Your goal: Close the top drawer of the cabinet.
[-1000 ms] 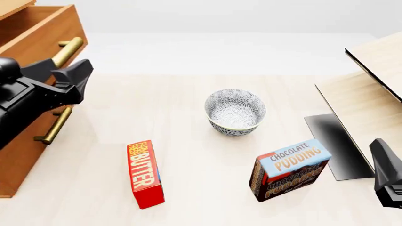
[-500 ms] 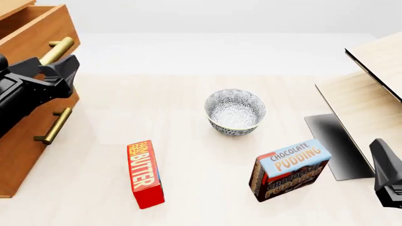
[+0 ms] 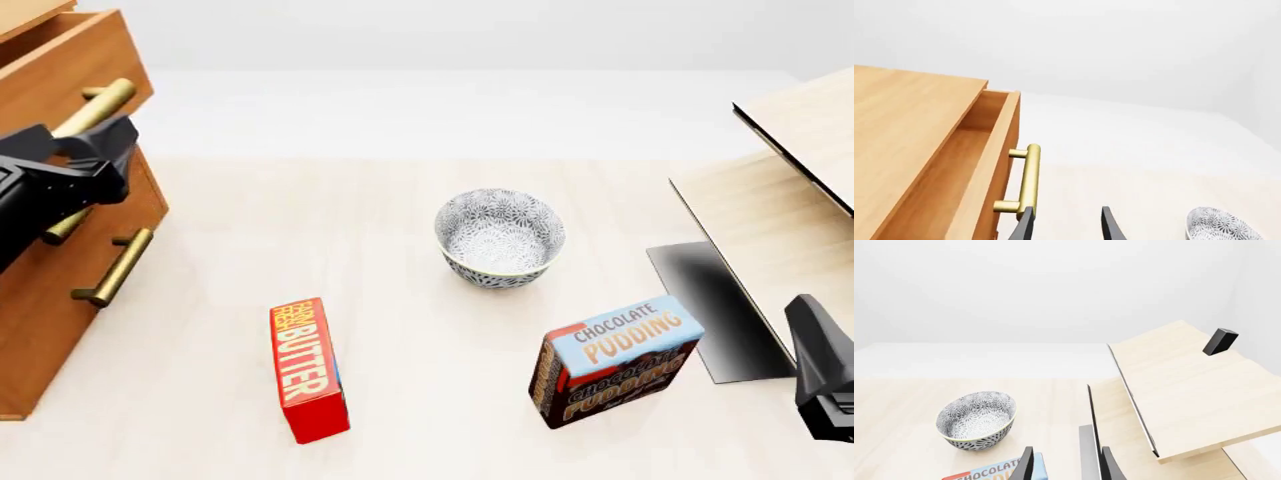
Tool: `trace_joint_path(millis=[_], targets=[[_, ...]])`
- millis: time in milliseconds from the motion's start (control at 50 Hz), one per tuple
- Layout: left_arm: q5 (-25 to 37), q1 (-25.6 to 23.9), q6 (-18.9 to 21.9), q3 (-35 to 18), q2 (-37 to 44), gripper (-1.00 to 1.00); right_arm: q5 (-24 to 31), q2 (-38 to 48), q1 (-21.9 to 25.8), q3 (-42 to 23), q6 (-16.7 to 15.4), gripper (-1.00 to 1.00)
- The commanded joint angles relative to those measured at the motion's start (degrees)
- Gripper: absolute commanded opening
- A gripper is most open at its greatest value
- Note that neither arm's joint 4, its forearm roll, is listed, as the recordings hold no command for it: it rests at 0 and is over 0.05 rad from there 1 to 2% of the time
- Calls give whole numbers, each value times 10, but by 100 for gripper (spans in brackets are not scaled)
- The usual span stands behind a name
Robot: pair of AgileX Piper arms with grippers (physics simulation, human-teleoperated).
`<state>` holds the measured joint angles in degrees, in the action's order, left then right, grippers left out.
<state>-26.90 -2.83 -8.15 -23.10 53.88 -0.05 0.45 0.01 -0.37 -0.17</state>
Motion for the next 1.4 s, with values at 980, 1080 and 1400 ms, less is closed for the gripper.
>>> trace_joint_path(millis=[980, 1080, 1400], targets=[[7, 100, -10, -12, 0, 100, 0, 0, 0, 0, 0, 100], [10, 105, -11, -18, 1, 100, 0, 0, 0, 0, 0, 100], [18, 126, -13, -37, 7, 100, 0, 0, 0, 0, 0, 100]])
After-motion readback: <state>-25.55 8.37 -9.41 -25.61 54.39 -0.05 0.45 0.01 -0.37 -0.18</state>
